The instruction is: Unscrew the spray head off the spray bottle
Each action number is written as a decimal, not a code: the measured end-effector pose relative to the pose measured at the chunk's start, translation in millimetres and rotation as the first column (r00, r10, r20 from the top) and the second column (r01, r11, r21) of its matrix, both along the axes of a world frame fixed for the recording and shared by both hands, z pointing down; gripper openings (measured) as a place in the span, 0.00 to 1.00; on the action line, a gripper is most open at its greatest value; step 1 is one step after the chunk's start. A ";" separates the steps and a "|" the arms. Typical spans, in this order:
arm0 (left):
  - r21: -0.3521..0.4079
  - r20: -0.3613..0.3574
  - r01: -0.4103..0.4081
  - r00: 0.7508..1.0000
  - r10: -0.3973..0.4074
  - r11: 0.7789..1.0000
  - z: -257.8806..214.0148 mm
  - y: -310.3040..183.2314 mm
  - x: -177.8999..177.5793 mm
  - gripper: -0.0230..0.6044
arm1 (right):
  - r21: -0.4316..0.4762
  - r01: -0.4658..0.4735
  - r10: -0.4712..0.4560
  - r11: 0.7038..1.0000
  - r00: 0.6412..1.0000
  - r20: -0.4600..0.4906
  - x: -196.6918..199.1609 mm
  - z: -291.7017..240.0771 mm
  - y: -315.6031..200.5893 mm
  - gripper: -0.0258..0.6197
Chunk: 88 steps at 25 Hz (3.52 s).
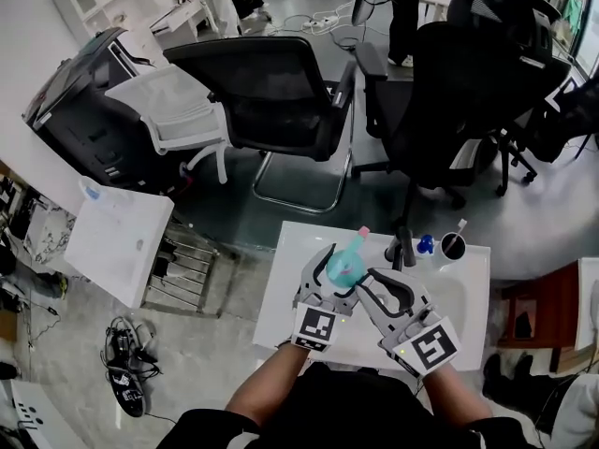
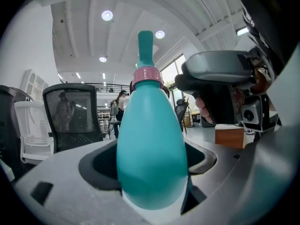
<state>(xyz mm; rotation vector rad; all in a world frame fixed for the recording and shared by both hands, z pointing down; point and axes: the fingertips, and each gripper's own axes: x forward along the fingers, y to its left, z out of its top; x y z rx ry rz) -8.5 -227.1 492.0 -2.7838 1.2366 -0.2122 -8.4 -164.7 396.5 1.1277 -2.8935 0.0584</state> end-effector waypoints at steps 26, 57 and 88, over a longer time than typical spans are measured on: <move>0.043 0.031 -0.078 0.997 0.076 0.996 -25.5 32.3 28.3 0.67 | 0.088 -0.005 0.008 0.996 1.000 -0.029 -8.1 -21.5 1.0 0.25; -0.012 0.097 -0.581 0.809 0.579 0.814 -34.2 93.5 42.5 0.67 | 0.093 0.435 -0.434 0.895 0.900 -0.030 -12.4 -35.9 46.6 0.46; -0.034 0.156 -0.060 0.986 0.064 0.998 -9.9 37.1 15.8 0.67 | 0.058 0.078 -0.083 0.995 0.993 0.087 -6.9 -27.2 6.4 0.25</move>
